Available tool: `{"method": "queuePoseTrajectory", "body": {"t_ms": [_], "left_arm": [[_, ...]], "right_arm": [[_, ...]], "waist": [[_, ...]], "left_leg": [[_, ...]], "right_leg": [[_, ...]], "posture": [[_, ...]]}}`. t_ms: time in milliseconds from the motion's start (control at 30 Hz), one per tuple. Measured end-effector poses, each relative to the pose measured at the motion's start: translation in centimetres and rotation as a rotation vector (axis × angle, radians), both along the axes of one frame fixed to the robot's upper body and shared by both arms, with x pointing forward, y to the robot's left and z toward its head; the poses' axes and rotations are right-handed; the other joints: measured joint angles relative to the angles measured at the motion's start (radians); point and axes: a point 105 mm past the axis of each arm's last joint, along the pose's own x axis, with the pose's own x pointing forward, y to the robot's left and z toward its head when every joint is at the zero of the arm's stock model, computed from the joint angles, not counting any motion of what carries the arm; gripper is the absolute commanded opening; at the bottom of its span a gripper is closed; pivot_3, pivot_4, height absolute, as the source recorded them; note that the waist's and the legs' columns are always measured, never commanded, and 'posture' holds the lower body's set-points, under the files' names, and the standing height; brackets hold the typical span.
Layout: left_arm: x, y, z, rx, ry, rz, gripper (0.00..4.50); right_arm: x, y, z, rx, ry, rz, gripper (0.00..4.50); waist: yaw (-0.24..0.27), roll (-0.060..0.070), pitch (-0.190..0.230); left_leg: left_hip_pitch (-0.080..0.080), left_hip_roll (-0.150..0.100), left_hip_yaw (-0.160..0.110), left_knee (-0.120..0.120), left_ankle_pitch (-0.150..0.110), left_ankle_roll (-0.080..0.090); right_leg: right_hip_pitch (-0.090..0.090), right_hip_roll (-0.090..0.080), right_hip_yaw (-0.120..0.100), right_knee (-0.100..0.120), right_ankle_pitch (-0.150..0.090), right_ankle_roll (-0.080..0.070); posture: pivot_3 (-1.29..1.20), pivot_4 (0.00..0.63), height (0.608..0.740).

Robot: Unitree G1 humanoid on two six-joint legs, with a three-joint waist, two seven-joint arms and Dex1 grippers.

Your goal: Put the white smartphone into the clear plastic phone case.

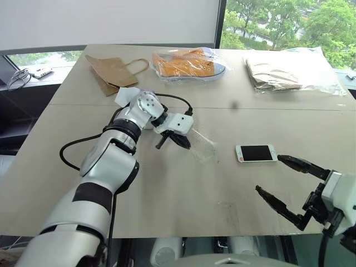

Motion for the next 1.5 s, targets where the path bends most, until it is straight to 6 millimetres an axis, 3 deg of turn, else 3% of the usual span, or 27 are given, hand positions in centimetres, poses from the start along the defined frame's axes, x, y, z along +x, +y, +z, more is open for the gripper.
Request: {"method": "queuePoseTrajectory", "body": {"t_ms": [167, 300, 433, 567, 867, 1033, 1267, 1500], "left_arm": [[0.0, 0.5, -0.2, -0.038, 0.028, 0.077, 0.07], [-2.5, 1.8, -0.6, -0.091, 0.147, 0.171, 0.07], [-6.9, -0.2, 0.1, -0.125, 0.260, 0.201, 0.07], [-7.9, -1.2, 0.0, -0.154, 0.254, 0.304, 0.07], [-7.0, -2.7, -1.3, -0.197, 0.206, 0.495, 0.07], [-7.0, -2.2, -1.6, -0.189, 0.195, 0.489, 0.07], [-6.6, -2.1, -1.8, -0.196, 0.181, 0.474, 0.07], [-5.7, -4.5, -1.4, -0.245, 0.134, 0.397, 0.07]], "right_arm": [[-0.2, 0.0, -0.4, -0.038, 0.019, 0.012, 4.50], [-0.3, -0.3, -1.2, -0.087, 0.061, 0.043, 4.50], [1.3, -1.6, -1.6, -0.142, 0.074, 0.058, 4.50], [2.5, -2.2, -1.4, -0.126, 0.108, 0.079, 4.50], [4.9, -3.0, -0.8, -0.149, 0.172, 0.144, 4.50], [5.6, -3.9, -1.4, -0.172, 0.226, 0.174, 4.50], [6.6, -4.1, -0.4, -0.197, 0.161, 0.202, 4.50], [7.0, -4.0, -0.3, -0.210, 0.136, 0.199, 4.50]], "waist": [[-0.002, 0.001, -0.001], [-0.024, 0.001, -0.001], [-0.020, 0.002, -0.001], [-0.015, 0.004, -0.002], [-0.020, 0.004, -0.002], [-0.019, 0.004, -0.002], [-0.019, 0.004, -0.002], [-0.012, 0.004, -0.002]], "left_leg": [[0.001, 0.001, 0.000, 0.000, 0.000, 0.000], [0.001, 0.002, -0.001, 0.000, 0.000, 0.000], [0.001, 0.000, -0.001, 0.000, 0.000, 0.000], [0.003, -0.001, -0.001, 0.000, 0.000, 0.000], [0.004, -0.001, 0.000, 0.000, 0.000, 0.000], [0.003, -0.001, 0.000, 0.000, 0.000, 0.000], [0.003, -0.001, 0.000, 0.000, 0.000, 0.000], [0.002, -0.001, 0.000, 0.000, 0.000, 0.000]], "right_leg": [[0.000, 0.000, 0.001, 0.001, -0.001, 0.001], [0.000, 0.000, 0.006, 0.001, 0.001, -0.002], [0.001, -0.001, 0.007, 0.001, -0.001, 0.000], [0.002, 0.000, 0.009, 0.001, -0.004, -0.001], [0.003, 0.001, 0.010, 0.001, -0.002, 0.002], [0.002, 0.001, 0.010, 0.001, 0.000, -0.001], [0.002, 0.001, 0.010, 0.001, 0.000, 0.000], [0.002, 0.001, 0.010, 0.001, 0.001, -0.001]], "posture": [[0.00, 0.150, 0.740], [0.00, 0.150, 0.740], [0.00, 0.150, 0.740], [0.00, 0.150, 0.740], [0.00, 0.150, 0.740], [0.00, 0.150, 0.740], [0.00, 0.150, 0.740], [0.00, 0.150, 0.740]]}}
